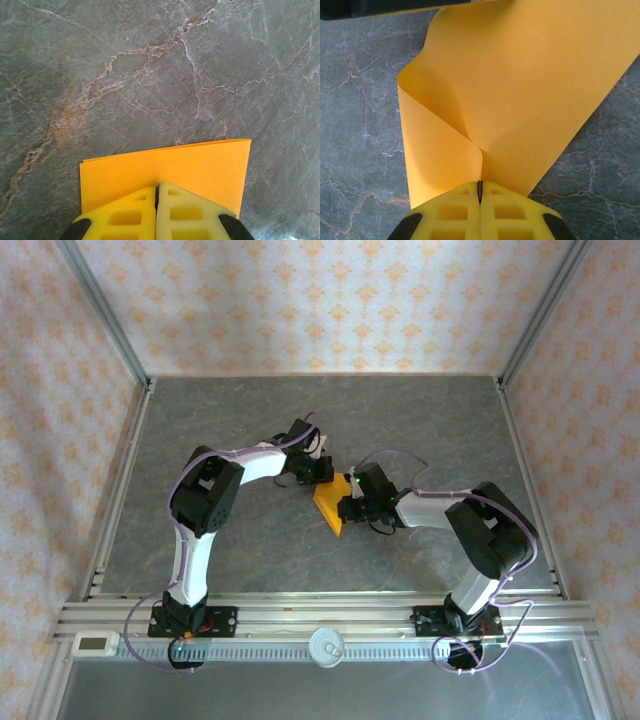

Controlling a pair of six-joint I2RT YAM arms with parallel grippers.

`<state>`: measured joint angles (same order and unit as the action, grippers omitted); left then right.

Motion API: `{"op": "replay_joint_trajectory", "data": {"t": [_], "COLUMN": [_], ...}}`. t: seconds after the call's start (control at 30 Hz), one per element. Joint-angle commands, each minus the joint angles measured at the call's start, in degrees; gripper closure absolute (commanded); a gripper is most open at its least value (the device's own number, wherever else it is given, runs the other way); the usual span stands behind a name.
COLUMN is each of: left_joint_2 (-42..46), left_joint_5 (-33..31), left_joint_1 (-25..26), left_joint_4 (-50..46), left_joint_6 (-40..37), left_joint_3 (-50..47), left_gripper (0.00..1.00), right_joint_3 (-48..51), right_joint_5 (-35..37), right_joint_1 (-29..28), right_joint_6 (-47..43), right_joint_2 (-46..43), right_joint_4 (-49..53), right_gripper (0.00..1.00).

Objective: Fold a paper plane with a square sheet of paper (pick it up from the middle)

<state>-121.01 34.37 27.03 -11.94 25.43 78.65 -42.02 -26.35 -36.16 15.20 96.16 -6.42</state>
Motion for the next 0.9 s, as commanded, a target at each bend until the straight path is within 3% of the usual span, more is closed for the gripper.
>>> {"op": "replay_joint_trajectory", "data": {"t": [0.0,0.3,0.6,0.87], "left_joint_2": [-0.48,0.72,7.58,17.52], "left_joint_5": [-4.00,-5.71,-7.58,-7.40], "left_joint_1": [0.49,0.51,0.51,0.39], "left_joint_4": [-4.10,-4.49,-1.87,3.39], "left_joint_6": [-0.51,-0.42,1.28,4.84], "left_joint_3": [-1.70,0.41,-0.13,-10.75], "left_gripper": [0.93,0.92,0.76,0.81], "right_joint_3": [-0.83,-0.15,0.10,0.37], "right_joint_5": [1.39,1.56,1.47,1.64], "right_joint_1": [0.45,0.48,0.48,0.48], "right_joint_6": [-0.31,-0.67,-0.70,-0.84], "right_joint_2": [1.61,2.18,3.13,2.81], "right_joint_4": [2.23,1.61,0.53,0.53], "right_gripper": [1.00,1.00,1.00,1.00]}}
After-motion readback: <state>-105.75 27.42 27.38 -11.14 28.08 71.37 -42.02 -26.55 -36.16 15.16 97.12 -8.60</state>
